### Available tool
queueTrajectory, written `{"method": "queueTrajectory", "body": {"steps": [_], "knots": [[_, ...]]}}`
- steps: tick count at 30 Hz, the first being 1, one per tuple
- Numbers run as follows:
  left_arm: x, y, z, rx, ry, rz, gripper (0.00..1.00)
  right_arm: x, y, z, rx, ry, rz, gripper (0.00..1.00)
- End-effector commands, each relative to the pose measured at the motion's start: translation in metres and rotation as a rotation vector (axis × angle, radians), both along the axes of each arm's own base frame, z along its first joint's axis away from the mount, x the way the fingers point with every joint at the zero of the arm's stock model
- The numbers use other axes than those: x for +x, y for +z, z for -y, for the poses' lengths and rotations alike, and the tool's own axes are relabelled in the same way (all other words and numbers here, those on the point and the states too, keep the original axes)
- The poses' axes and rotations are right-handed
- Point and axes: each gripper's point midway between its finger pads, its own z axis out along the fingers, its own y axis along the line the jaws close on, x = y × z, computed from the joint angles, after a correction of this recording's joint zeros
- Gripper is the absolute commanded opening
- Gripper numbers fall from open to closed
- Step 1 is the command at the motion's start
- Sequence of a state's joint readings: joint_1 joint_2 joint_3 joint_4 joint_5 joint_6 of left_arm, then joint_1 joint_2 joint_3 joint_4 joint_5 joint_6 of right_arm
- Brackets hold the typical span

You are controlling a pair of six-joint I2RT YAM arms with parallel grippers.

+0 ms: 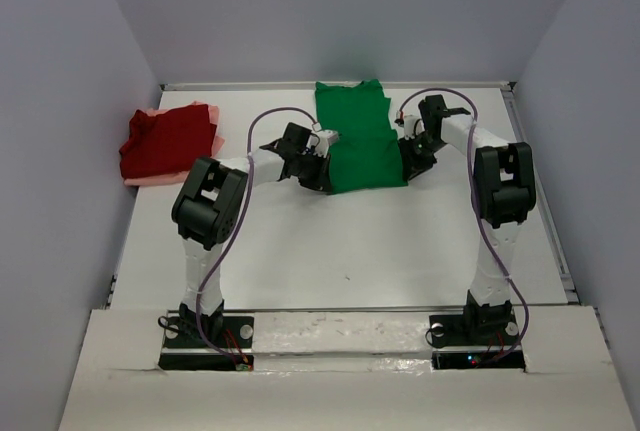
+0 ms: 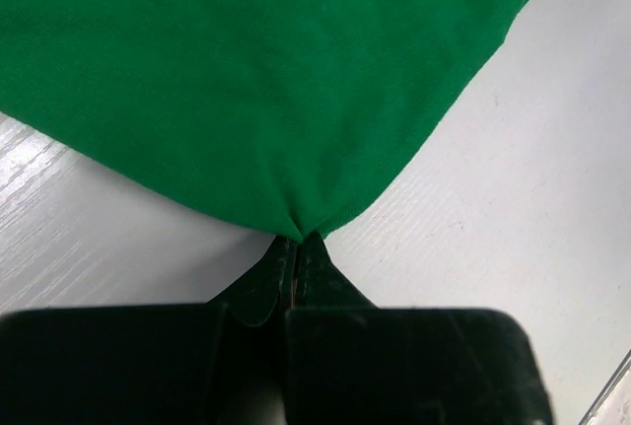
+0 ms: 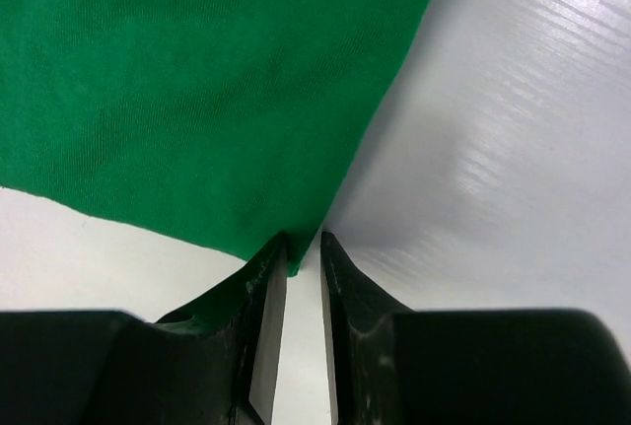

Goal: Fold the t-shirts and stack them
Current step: Pick up the 2/3-rectangle-folded T-shirt from the center of the board.

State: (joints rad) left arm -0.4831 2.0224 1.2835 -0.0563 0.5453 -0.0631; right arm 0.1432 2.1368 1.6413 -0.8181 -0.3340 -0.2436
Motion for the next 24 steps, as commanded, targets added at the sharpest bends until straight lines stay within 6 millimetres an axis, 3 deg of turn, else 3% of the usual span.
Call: {"method": "queueTrajectory", "body": {"steps": [1,19,22,24], "knots": [[-0.003,0.012,0.002,0.019,-0.02,0.019,0.0,0.005,0.006,-0.005,0.027,0.016,-0.001,0.26],[-0.004,0.02,0.003,0.033,-0.028,0.059,0.0,-0.013,0.011,-0.007,0.051,0.034,-0.039,0.37],[-0.003,0.022,0.002,0.034,-0.027,0.065,0.0,-0.019,0.004,-0.007,0.051,0.04,-0.059,0.32],[-0.004,0.023,0.002,0.034,-0.028,0.066,0.0,-0.02,-0.002,-0.005,0.043,0.041,-0.068,0.17]]}}
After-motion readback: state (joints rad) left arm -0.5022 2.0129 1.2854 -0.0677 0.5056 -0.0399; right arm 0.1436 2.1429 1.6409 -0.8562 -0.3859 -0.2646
